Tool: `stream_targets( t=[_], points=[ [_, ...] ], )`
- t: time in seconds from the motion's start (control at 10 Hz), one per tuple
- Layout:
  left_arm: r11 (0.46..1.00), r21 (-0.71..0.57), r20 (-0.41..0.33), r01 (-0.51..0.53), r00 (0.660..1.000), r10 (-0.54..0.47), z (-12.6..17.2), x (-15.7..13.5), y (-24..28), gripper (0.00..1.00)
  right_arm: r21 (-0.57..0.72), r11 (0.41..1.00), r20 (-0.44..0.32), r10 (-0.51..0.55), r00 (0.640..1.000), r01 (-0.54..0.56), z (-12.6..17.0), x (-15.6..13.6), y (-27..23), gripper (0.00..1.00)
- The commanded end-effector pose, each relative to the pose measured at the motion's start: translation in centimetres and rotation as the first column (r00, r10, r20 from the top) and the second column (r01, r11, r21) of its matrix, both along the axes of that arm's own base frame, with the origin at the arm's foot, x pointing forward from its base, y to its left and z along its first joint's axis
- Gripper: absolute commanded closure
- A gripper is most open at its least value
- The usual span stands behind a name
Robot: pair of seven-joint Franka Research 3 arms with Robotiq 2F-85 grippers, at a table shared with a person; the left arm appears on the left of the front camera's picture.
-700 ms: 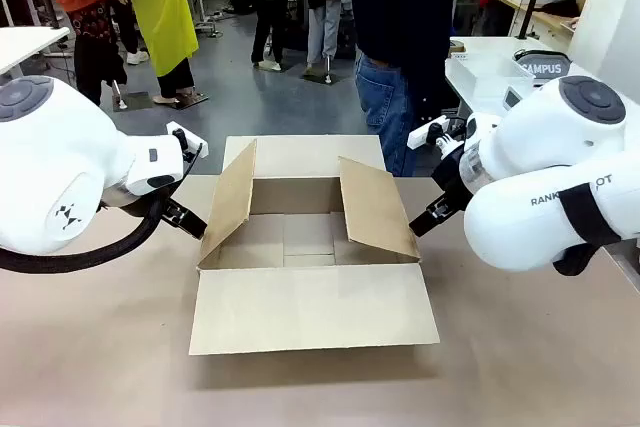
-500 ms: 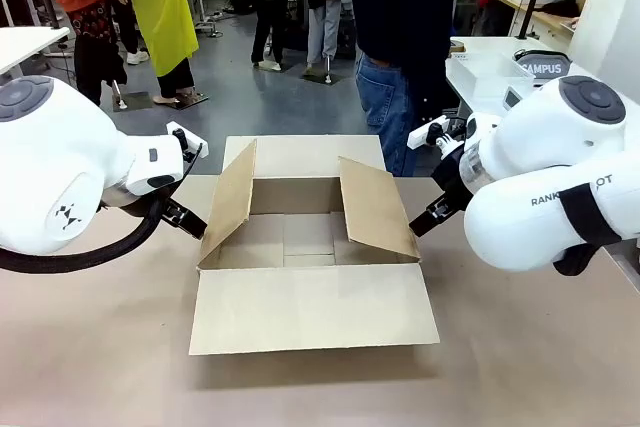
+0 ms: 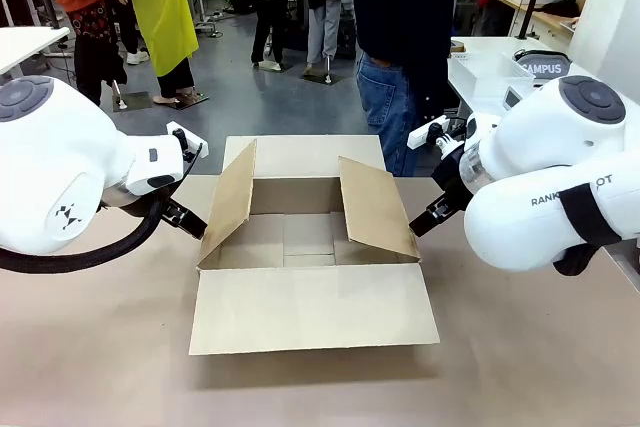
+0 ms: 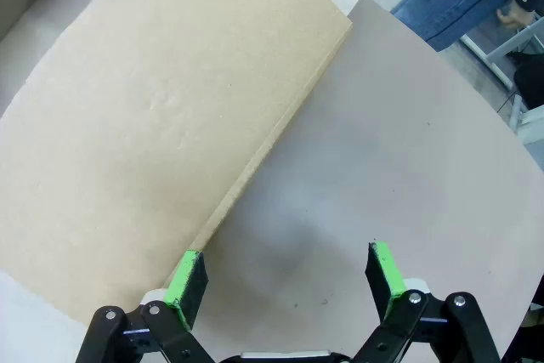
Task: Pack the gift set into the box.
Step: Place both hands on the side flaps of the Package Box and spread them outward.
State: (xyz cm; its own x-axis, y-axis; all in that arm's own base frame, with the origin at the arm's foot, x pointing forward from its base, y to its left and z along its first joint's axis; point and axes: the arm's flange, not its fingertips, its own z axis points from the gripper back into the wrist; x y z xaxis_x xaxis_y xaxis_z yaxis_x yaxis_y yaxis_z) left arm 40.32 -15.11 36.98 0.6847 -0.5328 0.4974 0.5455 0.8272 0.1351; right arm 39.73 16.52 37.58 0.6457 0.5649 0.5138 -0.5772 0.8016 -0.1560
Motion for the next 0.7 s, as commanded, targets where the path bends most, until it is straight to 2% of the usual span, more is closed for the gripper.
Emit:
stream_targets(
  t=[0.0,0.6],
  points=[
    [1.000,0.000,0.001,0.001,1.000,-0.001,0.03,-0.01,-0.04,0.00,0.001,1.000,0.000,0.000,1.000,0.000,-0.01,-0.01,0.01,0.00],
    [1.000,0.000,0.001,0.001,1.000,-0.001,0.03,-0.01,-0.04,0.00,0.001,1.000,0.000,0.000,1.000,0.000,-0.01,-0.01,0.01,0.00]
  ],
)
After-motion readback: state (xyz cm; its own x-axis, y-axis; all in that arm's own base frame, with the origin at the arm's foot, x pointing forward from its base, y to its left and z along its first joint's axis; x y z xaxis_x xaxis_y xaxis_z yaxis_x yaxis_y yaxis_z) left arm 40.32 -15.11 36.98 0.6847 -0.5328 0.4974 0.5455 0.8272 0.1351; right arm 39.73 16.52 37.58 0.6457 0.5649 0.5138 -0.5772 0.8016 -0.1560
